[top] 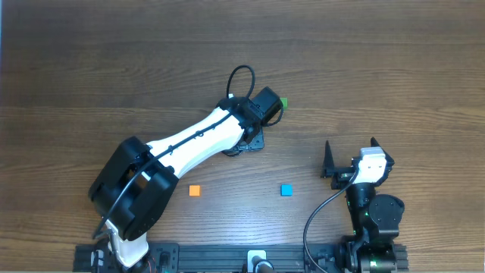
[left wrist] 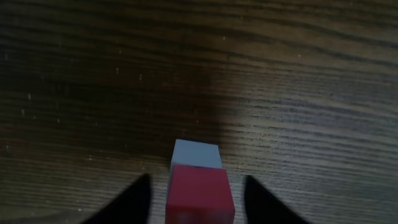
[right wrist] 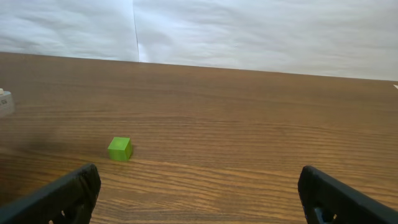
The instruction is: Stack Cubes
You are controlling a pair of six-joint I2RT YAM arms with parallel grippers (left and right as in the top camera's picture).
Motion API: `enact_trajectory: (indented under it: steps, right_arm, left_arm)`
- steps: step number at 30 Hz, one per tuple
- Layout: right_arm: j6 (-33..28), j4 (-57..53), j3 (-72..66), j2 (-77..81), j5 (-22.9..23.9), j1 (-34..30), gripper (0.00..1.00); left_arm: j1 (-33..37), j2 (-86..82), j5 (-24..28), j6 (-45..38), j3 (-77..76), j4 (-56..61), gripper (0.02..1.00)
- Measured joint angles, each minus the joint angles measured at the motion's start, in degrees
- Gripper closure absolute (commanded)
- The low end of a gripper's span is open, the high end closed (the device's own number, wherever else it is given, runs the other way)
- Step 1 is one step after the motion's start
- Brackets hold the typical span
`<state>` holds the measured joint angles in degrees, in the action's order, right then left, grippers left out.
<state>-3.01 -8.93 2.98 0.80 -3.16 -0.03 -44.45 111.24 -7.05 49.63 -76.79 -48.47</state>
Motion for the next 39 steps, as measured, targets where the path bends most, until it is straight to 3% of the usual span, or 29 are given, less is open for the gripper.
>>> enact_trajectory:
  steps: [3, 5, 7, 16, 25, 39]
  right_arm:
    - [0.0, 0.0, 0.0, 0.0, 0.0, 0.0, 0.007]
    - [0.0, 0.0, 0.0, 0.0, 0.0, 0.0, 0.007]
    - [0.0, 0.0, 0.0, 0.0, 0.0, 0.0, 0.007]
    - [0.0, 0.0, 0.0, 0.0, 0.0, 0.0, 0.012]
    - [0.0, 0.0, 0.0, 0.0, 0.0, 0.0, 0.009]
    - [0.0, 0.0, 0.0, 0.0, 0.0, 0.0, 0.009]
  left_arm:
    - [0.0, 0.0, 0.0, 0.5, 0.0, 0.1, 0.119]
    - [-0.1, -0.1, -0.2, 0.4, 0.0, 0.1, 0.102]
    - [-0.2, -1.2, -0.5, 0.5, 0.2, 0.0, 0.023]
    - [-0.3, -19.1, -1.3, -2.6, 2.6, -0.7, 0.018]
    - [-0.3, -37.9, -1.3, -1.8, 26.3, 2.0, 0.018]
    - [-0.3, -37.2, 0.6, -1.7, 41.4, 12.0, 0.091]
